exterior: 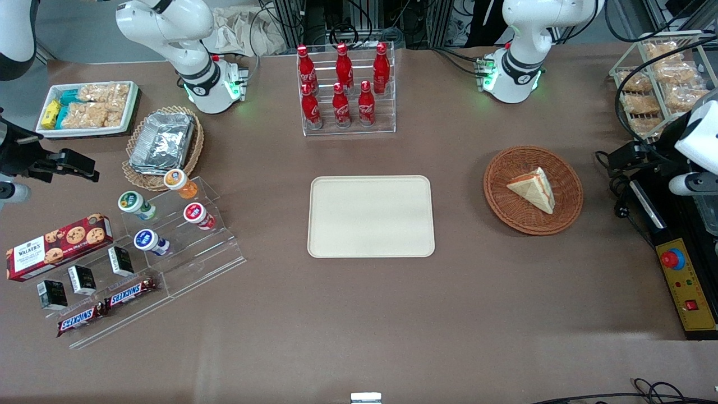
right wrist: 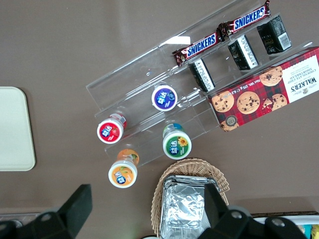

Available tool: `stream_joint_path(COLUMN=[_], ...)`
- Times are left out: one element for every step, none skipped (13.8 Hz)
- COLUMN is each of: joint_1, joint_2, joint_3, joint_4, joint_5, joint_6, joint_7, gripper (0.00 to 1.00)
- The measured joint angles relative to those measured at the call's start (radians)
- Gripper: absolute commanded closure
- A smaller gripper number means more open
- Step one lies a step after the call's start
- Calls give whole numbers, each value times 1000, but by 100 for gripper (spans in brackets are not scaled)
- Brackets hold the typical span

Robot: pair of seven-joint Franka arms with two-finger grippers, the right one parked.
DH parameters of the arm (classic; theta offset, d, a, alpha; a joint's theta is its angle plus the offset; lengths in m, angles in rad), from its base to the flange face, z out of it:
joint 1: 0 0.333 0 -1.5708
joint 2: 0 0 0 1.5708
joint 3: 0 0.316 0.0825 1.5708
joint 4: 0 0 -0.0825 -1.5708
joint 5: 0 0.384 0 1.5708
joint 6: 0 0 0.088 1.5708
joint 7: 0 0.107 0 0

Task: Place sandwich from basket to tray
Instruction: 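Raise the left gripper from its rest pose toward the wicker basket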

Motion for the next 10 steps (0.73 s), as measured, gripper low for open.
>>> stream_joint_path(joint_1=[0,0,0,0,0,0,0,0,0,0], joint_2=[0,0,0,0,0,-1,-5,-11,-22,-39], joint_3=[0,0,0,0,0,0,0,-1,-1,-1], joint_4=[0,-1,-1,-2,-4,-7,-15,-25,-39,-58], joint_5=[0,0,0,0,0,0,0,0,0,0], joint_6=[-3,-11,-22,-32,-42,-50,-54,-55,-56,-57], joint_7=[0,-1,-2,-2,-3,-3,-4,-8,-11,-13], gripper=[0,0,0,0,0,0,0,0,0,0])
